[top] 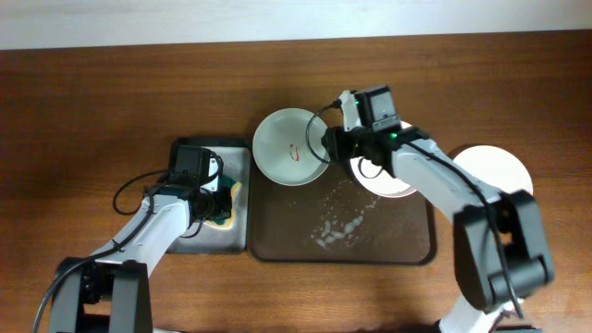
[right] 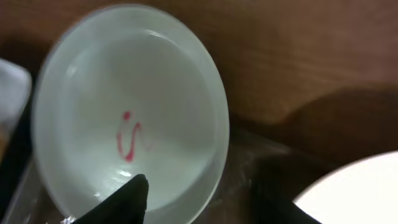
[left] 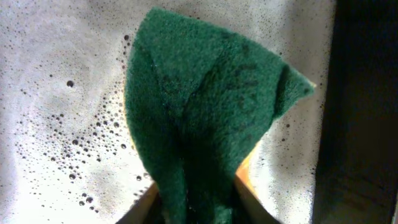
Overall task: Clean dirty plates on tray and stack at the side
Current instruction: 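Grip the pale green plate rim with the right gripper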
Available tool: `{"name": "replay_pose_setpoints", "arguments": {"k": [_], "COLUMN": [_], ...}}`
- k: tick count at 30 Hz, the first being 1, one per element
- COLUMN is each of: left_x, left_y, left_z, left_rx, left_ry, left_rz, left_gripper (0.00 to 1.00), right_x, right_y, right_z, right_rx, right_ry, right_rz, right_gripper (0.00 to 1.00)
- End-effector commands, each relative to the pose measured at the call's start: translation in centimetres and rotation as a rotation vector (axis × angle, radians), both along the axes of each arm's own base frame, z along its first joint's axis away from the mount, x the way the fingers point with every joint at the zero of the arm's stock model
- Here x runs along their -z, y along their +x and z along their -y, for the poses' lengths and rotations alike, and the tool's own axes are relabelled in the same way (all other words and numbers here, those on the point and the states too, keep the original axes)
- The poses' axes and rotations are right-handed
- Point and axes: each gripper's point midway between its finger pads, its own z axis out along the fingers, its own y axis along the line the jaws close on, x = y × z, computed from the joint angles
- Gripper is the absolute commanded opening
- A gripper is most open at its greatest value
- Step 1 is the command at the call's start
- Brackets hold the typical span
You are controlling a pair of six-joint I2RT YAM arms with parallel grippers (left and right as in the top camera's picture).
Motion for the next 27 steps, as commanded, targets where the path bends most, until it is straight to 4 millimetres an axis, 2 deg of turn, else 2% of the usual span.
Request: {"name": "replay_pose_setpoints", "arguments": {"k": [1, 5, 8, 10, 11, 12, 13, 14, 15, 16, 20, 25, 27], "left_x": [0.4, 0.4, 0.3, 0.3, 0.3, 0.3, 0.3, 0.3, 0.3, 0.3, 0.2, 0.2, 0.2], "left_y": [-0.9, -0.9, -0.7, -0.7, -0.7, -0.7, -0.7, -0.7, -0.6, -0.5, -0.5, -0.4, -0.4], "left_z": [-0.1, -0.1, -0.1, -0.1, -0.1, -0.1, -0.1, -0.1, -0.1, -0.1, -0.1, -0.1, -0.1], "left_rx": [0.0, 0.0, 0.0, 0.0, 0.0, 0.0, 0.0, 0.0, 0.0, 0.0, 0.0, 0.0, 0.0], "left_ry": [-0.004, -0.004, -0.005, -0.004, -0.005, -0.005, -0.005, -0.005, -0.005, -0.005, -0.006, -0.006, -0.006], "left_rz": [-0.021, -0.02, -0.014, -0.013, -0.013, -0.012, -0.012, -0.012, -0.009, -0.006, -0.003, -0.002, -0.002], "left_gripper": [0.15, 0.15, 0.16, 0.16, 0.16, 0.16, 0.17, 0.17, 0.17, 0.17, 0.2, 0.21, 0.22], "right_x": [2.8, 4.2, 4.4, 3.2, 1.9, 1.1, 0.4, 0.3, 0.4, 0.6, 1.5, 3.4, 4.4], "right_y": [0.3, -0.8, -2.1, -3.9, -6.0, -7.9, -10.6, -12.3, -13.4, -13.6, -12.3, -13.8, -13.9], "right_z": [0.0, -0.7, -0.9, -0.2, 0.1, -0.1, -0.2, 0.2, 0.6, 0.8, 2.1, 2.2, 1.5], "right_rx": [0.08, 0.056, 0.042, 0.044, 0.033, 0.011, -0.01, -0.013, -0.008, -0.003, 0.032, 0.015, -0.003], "right_ry": [0.0, 0.003, -0.012, -0.032, -0.03, -0.007, 0.014, 0.008, -0.01, -0.024, -0.102, -0.109, -0.117], "right_rz": [-0.062, -0.118, -0.164, -0.216, -0.274, -0.337, -0.437, -0.503, -0.552, -0.562, -0.503, -0.565, -0.576], "right_gripper": [0.45, 0.19, 0.1, 0.05, 0.04, 0.04, 0.05, 0.14, 0.29, 0.47, 0.49, 0.49, 0.45]}}
